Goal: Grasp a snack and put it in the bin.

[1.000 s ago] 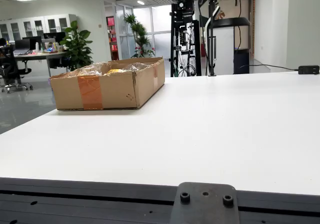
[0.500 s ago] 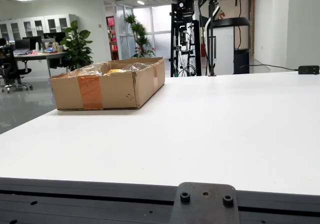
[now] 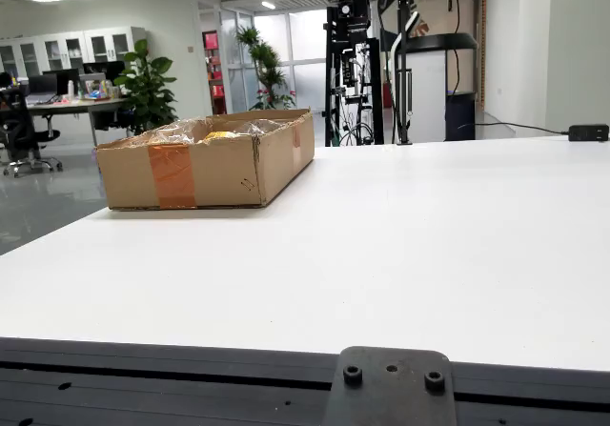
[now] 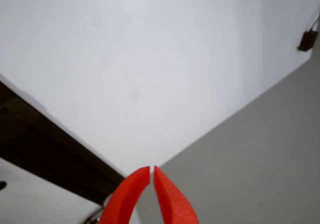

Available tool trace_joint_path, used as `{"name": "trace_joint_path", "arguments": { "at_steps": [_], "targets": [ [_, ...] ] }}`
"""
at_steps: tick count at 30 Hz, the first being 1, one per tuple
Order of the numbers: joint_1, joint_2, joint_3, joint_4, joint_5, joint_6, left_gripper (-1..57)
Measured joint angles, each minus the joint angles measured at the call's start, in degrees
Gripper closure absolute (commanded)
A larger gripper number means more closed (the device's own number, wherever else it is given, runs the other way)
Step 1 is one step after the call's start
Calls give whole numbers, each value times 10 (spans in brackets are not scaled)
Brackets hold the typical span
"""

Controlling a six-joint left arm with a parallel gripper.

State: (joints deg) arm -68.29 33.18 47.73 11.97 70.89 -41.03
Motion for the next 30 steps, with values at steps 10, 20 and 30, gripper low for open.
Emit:
{"name": "trace_joint_path", "arguments": {
  "at_steps": [10,20,30],
  "targets": [
    [20,0,0,-3,0,0,558],
    [44,0,0,-3,-1,0,558],
    [44,0,0,-2,-1,0,558]
  ]
}}
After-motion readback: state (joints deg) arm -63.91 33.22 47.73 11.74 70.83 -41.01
